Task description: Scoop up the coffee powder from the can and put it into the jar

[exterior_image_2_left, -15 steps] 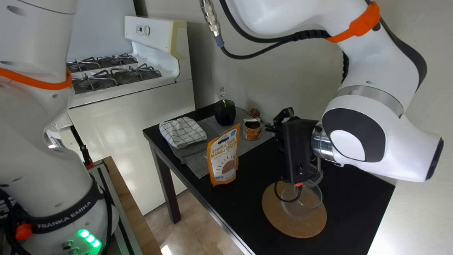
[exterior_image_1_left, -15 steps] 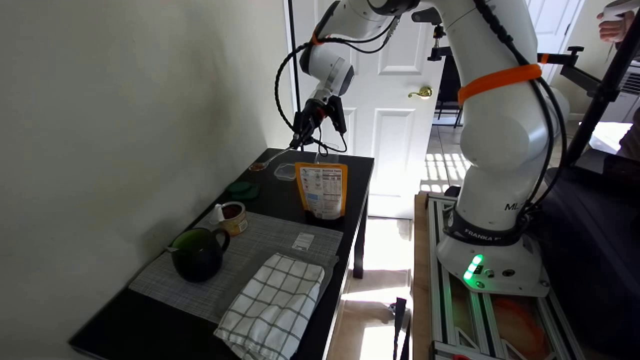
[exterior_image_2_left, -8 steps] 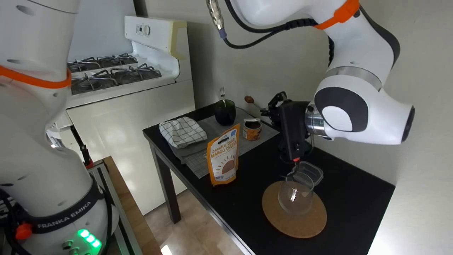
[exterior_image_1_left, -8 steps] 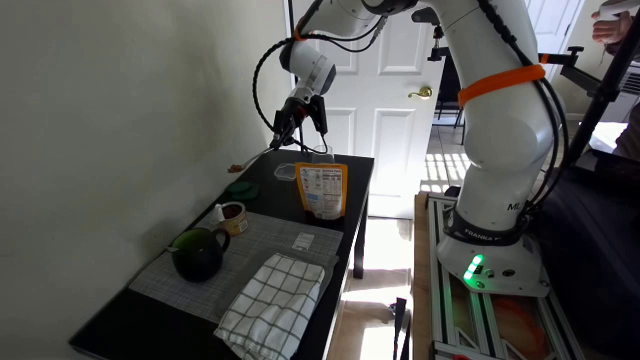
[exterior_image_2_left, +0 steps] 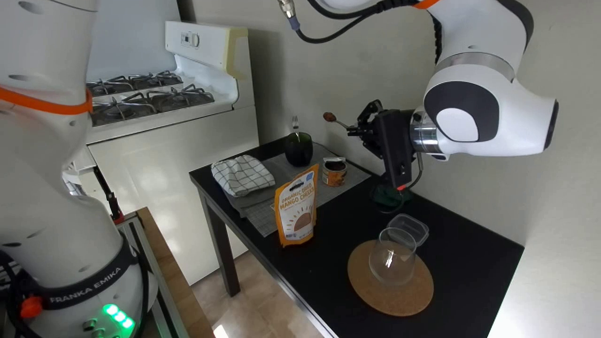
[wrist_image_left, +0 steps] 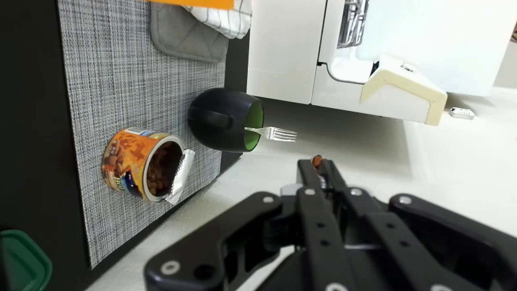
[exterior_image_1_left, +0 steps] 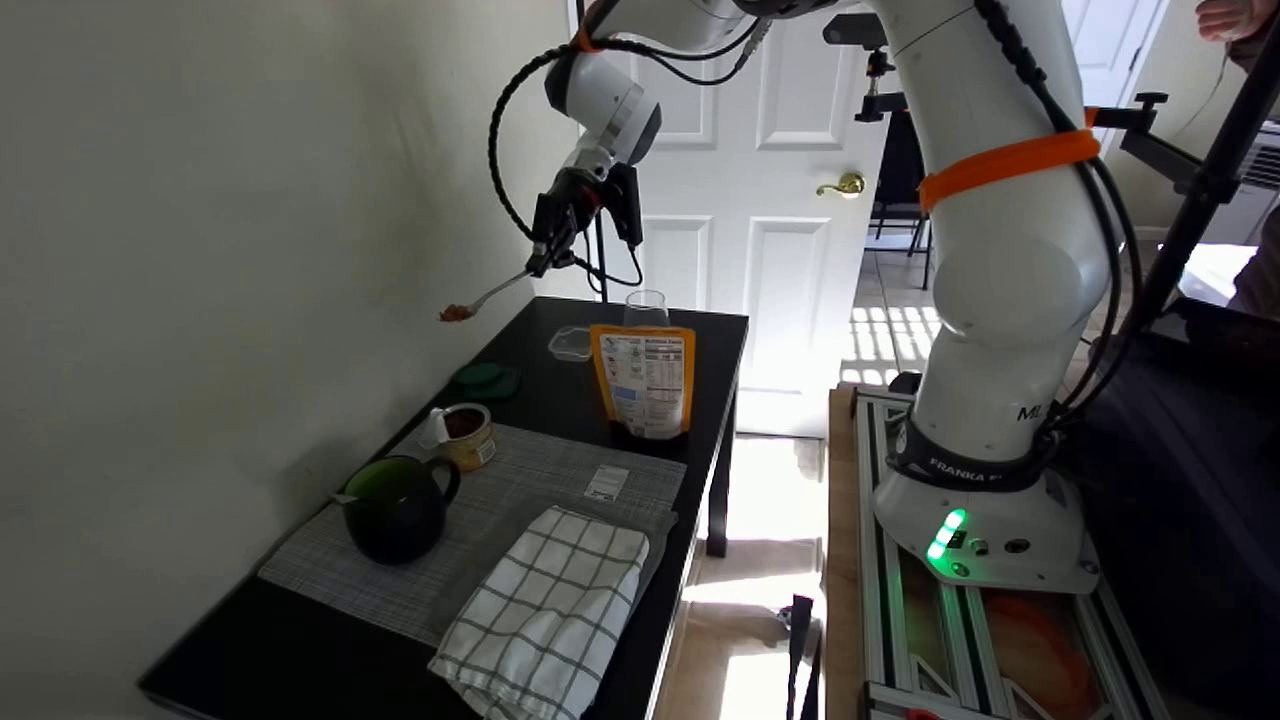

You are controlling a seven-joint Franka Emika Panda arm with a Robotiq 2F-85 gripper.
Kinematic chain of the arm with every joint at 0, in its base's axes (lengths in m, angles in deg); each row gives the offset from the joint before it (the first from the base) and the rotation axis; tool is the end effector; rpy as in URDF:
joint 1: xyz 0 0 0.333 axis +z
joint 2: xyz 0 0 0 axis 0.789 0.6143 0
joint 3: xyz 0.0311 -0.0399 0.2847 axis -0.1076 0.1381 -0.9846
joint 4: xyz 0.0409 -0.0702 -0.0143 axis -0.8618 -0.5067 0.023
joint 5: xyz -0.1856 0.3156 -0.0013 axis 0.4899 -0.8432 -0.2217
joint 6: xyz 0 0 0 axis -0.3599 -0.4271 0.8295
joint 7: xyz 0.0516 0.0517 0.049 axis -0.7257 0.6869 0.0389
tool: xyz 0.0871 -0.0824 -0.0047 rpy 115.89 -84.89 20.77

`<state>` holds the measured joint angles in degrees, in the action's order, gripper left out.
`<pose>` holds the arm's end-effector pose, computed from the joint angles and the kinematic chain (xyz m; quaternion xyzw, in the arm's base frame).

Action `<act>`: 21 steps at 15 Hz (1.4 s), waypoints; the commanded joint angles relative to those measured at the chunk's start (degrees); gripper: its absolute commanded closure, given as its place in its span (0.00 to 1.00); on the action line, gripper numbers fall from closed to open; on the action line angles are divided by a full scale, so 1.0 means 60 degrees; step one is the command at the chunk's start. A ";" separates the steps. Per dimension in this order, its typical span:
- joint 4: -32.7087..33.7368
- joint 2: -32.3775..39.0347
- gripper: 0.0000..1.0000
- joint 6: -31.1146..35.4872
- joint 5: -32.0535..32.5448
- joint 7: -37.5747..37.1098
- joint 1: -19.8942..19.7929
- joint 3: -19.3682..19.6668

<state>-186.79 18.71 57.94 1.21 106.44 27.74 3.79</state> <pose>0.5085 -0.2156 0.2866 -0.8283 -0.0285 -0.0284 0.5588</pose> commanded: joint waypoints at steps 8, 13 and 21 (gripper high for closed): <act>-0.0403 -0.0471 0.98 -0.0903 0.0027 -0.0506 -0.0873 0.1055; -0.0735 -0.0452 0.98 -0.0894 -0.0251 -0.0414 -0.1536 0.1439; -0.0417 -0.0128 0.98 -0.0644 -0.0128 -0.0502 -0.1674 0.1352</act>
<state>-189.95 17.16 53.39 1.04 104.40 18.09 12.31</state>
